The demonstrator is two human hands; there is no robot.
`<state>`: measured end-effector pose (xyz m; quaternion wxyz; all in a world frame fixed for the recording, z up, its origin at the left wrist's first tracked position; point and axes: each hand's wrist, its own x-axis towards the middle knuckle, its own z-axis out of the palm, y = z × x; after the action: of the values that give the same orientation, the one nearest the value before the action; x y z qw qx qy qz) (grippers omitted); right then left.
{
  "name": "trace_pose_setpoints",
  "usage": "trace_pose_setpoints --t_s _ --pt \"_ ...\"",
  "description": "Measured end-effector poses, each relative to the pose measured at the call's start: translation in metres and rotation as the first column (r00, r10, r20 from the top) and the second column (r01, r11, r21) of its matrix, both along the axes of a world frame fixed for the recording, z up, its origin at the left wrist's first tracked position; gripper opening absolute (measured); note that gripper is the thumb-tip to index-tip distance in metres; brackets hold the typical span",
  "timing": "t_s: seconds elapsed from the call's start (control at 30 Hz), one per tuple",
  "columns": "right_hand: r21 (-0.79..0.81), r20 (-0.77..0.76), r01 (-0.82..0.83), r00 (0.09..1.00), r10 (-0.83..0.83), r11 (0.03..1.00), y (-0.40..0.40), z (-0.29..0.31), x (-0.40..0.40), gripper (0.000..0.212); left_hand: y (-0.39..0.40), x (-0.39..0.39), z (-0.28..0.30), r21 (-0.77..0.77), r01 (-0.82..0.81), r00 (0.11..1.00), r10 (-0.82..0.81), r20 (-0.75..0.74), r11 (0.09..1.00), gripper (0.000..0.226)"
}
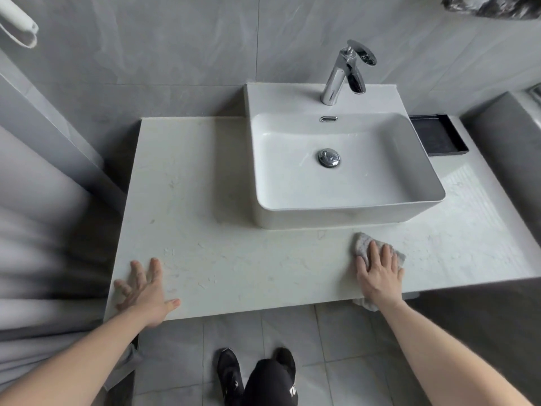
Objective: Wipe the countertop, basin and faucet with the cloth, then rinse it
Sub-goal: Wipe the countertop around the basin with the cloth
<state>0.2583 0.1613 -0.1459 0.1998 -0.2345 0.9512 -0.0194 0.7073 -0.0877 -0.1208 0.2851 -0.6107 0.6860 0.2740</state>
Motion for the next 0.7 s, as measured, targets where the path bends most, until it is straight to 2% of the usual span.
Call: trace_pose_setpoints --t_s 0.17,0.27,0.43,0.57,0.7 --pt "0.017 0.042 0.127 0.991 -0.128 0.992 -0.018 0.001 -0.008 0.071 -0.002 0.001 -0.003 -0.005 0.01 1.0 -0.01 0.02 1.0 0.117" --pt "0.014 0.039 0.097 0.994 -0.097 0.995 -0.032 -0.009 0.023 0.072 -0.001 0.0 -0.002 -0.002 0.017 0.999 -0.017 0.038 1.0 0.116" --pt "-0.1 0.079 -0.174 0.98 0.183 0.98 -0.06 -0.01 0.097 0.072 -0.002 -0.001 -0.001 0.023 0.015 0.999 -0.017 0.05 1.0 0.117" --pt "-0.124 0.084 -0.511 0.849 0.522 0.851 -0.066 -0.009 0.142 0.071 -0.003 0.001 -0.002 0.021 0.002 0.999 -0.003 0.048 1.0 0.119" --pt "-0.191 0.051 -0.64 0.751 0.659 0.744 -0.051 -0.016 0.135 0.065 -0.002 0.002 -0.001 -0.005 0.003 0.999 -0.003 0.053 1.0 0.119"
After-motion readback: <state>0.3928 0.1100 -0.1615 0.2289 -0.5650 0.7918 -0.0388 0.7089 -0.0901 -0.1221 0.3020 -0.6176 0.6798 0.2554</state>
